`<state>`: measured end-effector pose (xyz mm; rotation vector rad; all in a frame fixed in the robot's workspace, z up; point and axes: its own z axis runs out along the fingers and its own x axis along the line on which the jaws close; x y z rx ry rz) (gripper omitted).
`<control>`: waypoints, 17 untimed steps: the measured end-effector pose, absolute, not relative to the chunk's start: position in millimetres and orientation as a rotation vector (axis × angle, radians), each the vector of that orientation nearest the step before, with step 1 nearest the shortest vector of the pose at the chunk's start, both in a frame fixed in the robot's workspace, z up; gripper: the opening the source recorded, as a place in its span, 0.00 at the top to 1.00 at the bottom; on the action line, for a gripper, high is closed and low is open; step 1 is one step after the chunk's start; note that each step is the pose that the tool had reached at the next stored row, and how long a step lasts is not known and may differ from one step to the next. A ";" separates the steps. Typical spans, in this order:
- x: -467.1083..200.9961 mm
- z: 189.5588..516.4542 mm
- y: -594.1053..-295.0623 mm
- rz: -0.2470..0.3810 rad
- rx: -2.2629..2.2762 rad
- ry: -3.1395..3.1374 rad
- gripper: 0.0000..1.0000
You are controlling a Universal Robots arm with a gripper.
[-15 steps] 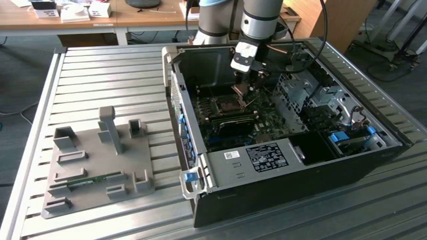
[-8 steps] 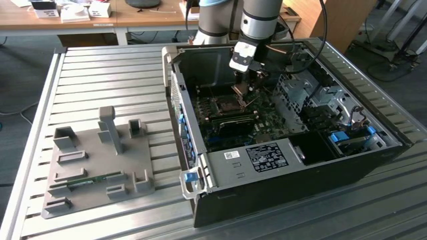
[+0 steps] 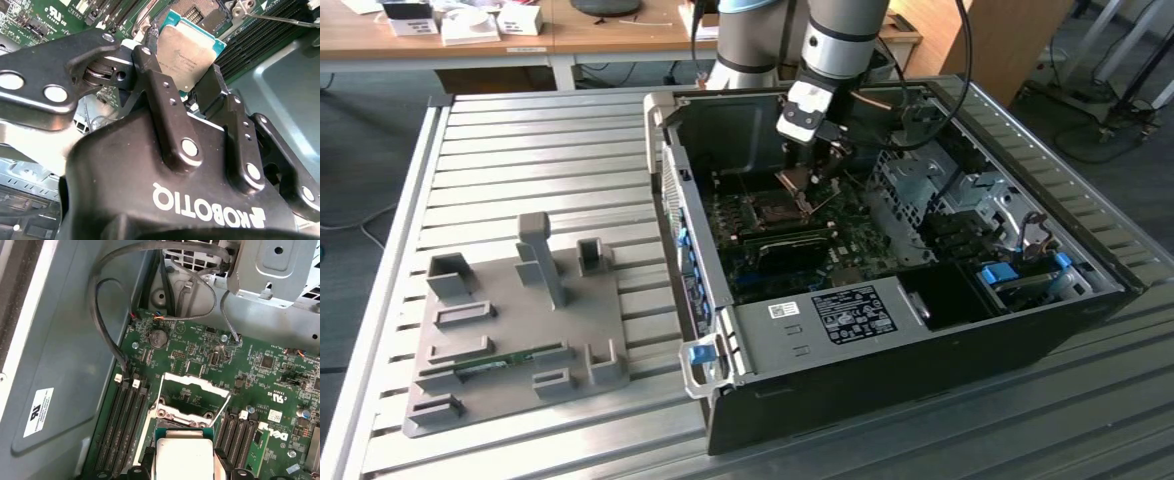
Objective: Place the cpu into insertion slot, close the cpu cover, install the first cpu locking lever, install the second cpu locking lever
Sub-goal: 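Place the cpu into insertion slot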
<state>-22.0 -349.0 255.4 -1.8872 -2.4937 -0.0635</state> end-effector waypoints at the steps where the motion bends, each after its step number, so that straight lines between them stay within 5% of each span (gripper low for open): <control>1: -22.0 255.4 -349.1 -0.063 -1.887 -2.494 0.46; 17: -21.9 253.2 -349.0 -0.065 -2.156 -2.271 0.46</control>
